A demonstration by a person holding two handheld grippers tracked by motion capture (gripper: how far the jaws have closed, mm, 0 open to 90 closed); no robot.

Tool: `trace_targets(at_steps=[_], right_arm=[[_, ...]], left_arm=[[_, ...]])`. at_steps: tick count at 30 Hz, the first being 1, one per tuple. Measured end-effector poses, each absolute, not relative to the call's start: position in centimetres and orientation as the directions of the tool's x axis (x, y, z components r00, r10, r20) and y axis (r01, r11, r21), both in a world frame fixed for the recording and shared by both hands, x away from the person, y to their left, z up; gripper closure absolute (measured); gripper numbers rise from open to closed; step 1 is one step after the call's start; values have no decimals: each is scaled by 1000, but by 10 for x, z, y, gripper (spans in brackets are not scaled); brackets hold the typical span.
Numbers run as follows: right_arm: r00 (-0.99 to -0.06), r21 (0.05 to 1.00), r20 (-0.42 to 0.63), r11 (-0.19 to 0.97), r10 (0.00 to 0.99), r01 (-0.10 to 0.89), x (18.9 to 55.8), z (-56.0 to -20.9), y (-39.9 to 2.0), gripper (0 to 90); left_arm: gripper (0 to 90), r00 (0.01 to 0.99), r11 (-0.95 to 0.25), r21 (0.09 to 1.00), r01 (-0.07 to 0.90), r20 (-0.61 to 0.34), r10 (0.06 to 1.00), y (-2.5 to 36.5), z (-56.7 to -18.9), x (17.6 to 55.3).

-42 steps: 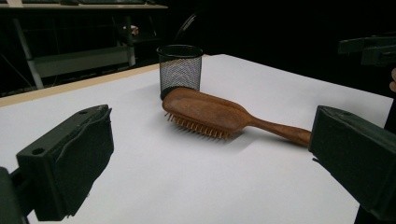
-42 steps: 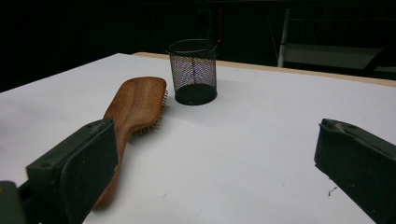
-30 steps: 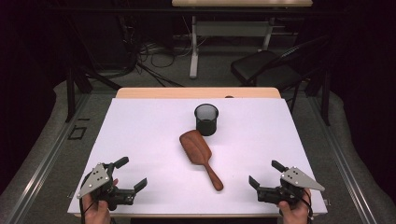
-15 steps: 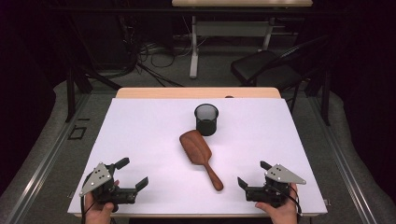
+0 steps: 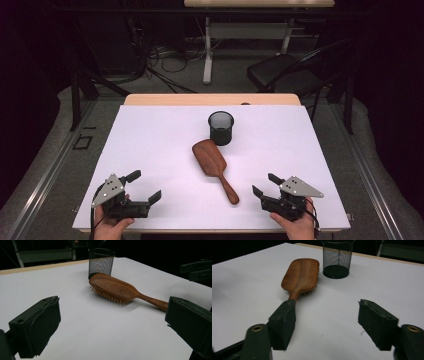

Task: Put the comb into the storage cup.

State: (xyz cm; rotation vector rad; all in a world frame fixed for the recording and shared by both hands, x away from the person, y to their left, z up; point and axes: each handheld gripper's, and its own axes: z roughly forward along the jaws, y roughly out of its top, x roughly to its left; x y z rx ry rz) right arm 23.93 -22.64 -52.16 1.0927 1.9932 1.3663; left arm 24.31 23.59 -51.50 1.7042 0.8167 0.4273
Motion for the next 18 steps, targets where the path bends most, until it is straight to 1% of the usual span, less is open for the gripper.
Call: trace_targets(at_steps=[5,6,7,9,12,15,17,18], right_arm=[[-564,923,54,175,824,344,239,-521,-225,358],[-564,924,54,174,824,342,238,-521,-225,371],[-566,925,59,169,822,342,238,-521,-224,404],[-576,919,72,170,814,355,238,-521,-223,411],[-578,912,80,174,812,372,237,-521,-219,446],[-573,902,60,202,817,382,236,-522,-214,509],[-577,892,66,211,814,399,236,-524,-211,582],[-590,889,67,220,804,401,237,-525,-207,634]], left_arm=[[3,698,-119,940,318,-148,701,234,-514,242],[3,698,-122,939,323,-150,700,234,-514,241],[3,698,-121,938,325,-151,700,233,-514,241],[3,695,-116,936,333,-160,701,233,-513,240],[3,697,-115,937,329,-159,699,232,-513,240],[3,697,-123,935,332,-156,699,231,-514,240],[3,698,-122,935,334,-158,698,230,-514,239],[3,699,-122,936,331,-156,698,230,-514,239]])
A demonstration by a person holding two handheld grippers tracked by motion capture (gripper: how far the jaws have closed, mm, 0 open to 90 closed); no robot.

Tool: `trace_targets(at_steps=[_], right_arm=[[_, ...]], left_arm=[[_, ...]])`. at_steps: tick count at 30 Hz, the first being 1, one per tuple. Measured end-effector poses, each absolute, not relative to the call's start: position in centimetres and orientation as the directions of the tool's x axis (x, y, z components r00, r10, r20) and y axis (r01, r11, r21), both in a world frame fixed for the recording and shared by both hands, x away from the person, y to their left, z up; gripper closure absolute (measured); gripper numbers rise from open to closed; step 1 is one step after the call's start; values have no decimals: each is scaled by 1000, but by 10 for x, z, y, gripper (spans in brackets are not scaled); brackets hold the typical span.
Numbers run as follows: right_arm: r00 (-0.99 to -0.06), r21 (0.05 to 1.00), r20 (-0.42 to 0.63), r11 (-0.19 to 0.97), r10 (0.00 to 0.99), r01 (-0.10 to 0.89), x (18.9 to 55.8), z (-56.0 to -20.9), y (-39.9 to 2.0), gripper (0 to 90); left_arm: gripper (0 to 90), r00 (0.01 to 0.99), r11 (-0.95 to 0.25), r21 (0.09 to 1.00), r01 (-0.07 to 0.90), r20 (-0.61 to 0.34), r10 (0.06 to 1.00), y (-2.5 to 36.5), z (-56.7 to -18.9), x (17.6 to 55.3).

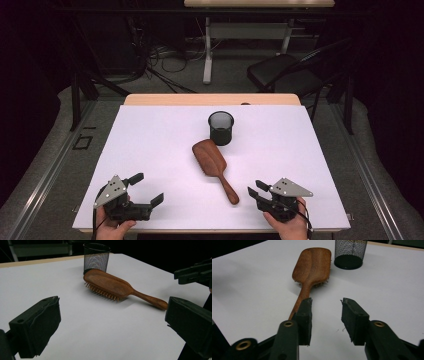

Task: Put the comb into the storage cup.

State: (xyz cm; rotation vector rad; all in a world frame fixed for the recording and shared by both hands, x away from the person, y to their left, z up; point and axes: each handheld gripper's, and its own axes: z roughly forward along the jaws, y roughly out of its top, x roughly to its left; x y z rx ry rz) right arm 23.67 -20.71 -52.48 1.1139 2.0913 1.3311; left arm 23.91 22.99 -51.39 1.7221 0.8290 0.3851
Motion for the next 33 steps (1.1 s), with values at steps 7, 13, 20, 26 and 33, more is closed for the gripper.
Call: trace_targets(at_steps=[7,13,20,26,33], right_arm=[[-611,867,91,239,787,437,242,-529,-196,801],[-637,855,97,264,764,447,245,-531,-187,900],[-658,845,94,289,747,449,253,-530,-179,900],[-687,834,79,329,722,442,261,-527,-172,900],[-721,800,78,388,688,457,273,-527,-166,900]], left_arm=[[3,702,-124,935,331,-157,694,231,-513,240],[3,699,-119,937,329,-157,697,231,-513,239],[3,696,-114,936,334,-164,699,232,-514,239],[4,697,-117,936,333,-160,699,231,-514,239],[4,694,-115,933,340,-166,701,232,-515,239]])
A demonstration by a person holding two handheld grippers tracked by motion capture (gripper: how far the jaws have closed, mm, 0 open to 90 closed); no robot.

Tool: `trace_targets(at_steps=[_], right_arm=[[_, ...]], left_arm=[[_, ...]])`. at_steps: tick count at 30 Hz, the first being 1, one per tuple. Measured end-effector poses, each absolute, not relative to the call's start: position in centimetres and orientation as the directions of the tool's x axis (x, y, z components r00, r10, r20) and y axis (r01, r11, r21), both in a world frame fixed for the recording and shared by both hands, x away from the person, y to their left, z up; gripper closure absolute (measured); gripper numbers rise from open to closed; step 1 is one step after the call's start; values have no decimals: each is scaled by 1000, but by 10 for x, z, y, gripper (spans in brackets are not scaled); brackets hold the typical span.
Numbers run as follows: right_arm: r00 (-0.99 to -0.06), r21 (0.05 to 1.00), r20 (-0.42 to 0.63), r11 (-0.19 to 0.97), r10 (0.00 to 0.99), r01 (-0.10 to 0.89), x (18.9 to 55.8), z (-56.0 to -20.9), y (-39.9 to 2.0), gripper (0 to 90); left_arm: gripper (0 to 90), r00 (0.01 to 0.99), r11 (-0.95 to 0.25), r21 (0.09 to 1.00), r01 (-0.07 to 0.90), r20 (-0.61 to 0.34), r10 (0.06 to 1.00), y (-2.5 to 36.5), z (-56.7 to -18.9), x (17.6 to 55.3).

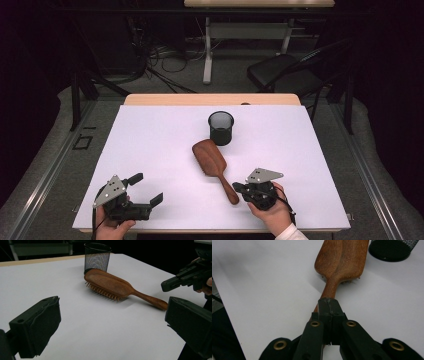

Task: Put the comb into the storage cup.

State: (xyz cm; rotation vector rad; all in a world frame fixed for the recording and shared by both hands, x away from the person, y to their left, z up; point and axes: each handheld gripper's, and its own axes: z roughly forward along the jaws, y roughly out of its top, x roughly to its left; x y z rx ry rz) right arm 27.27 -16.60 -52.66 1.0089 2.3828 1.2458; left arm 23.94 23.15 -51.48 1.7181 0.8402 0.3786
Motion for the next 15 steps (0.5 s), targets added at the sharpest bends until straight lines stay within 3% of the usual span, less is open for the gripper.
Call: trace_targets(at_steps=[15], right_arm=[[-715,700,140,442,685,561,289,-516,-165,900]], left_arm=[[4,694,-113,932,343,-171,700,231,-515,239]])
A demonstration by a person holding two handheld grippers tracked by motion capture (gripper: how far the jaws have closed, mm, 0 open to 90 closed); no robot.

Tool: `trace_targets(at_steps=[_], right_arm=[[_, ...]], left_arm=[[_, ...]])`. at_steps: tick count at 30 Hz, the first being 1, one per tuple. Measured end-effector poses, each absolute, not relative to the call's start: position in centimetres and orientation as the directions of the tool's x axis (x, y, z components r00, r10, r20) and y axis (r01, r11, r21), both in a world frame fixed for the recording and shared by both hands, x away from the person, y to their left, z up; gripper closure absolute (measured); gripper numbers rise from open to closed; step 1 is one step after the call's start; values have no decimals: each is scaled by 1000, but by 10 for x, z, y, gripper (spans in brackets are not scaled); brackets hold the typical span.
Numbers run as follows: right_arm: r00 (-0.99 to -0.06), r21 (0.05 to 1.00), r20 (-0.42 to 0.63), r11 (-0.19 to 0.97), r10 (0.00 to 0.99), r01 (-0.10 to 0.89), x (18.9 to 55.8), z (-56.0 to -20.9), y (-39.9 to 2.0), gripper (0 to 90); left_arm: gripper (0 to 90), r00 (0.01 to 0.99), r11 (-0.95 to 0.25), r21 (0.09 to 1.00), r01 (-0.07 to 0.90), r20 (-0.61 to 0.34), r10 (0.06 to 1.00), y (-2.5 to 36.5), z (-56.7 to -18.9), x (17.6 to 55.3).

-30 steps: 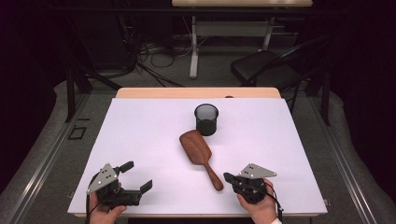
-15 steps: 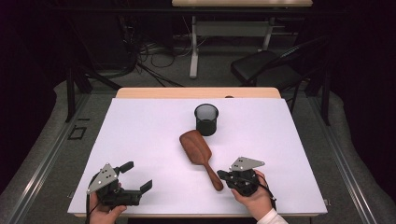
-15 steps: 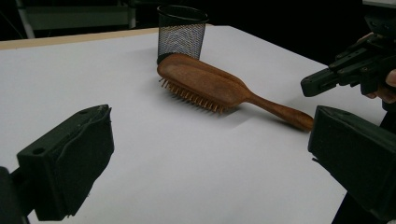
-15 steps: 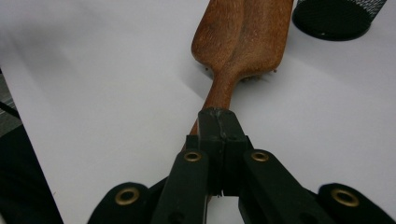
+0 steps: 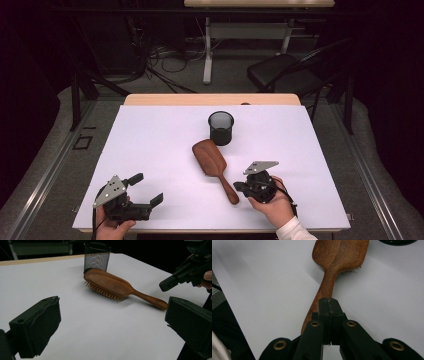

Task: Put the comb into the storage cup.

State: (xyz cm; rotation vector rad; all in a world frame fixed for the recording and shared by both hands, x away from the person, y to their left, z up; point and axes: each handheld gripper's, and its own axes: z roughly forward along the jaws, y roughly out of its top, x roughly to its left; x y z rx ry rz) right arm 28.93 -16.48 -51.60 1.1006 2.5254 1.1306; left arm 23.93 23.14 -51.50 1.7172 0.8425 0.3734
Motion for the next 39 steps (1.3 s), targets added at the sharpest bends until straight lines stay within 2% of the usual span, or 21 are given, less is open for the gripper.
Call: trace_targets(at_steps=[12,30,39], right_arm=[[-718,648,107,499,688,575,291,-516,-150,900],[-754,638,109,537,647,553,292,-532,-122,900],[-757,626,113,545,643,557,292,-537,-121,900]], left_arm=[[4,694,-116,930,350,-174,698,231,-516,240],[4,691,-119,928,353,-172,702,231,-517,240],[4,693,-122,928,352,-171,700,232,-517,241]])
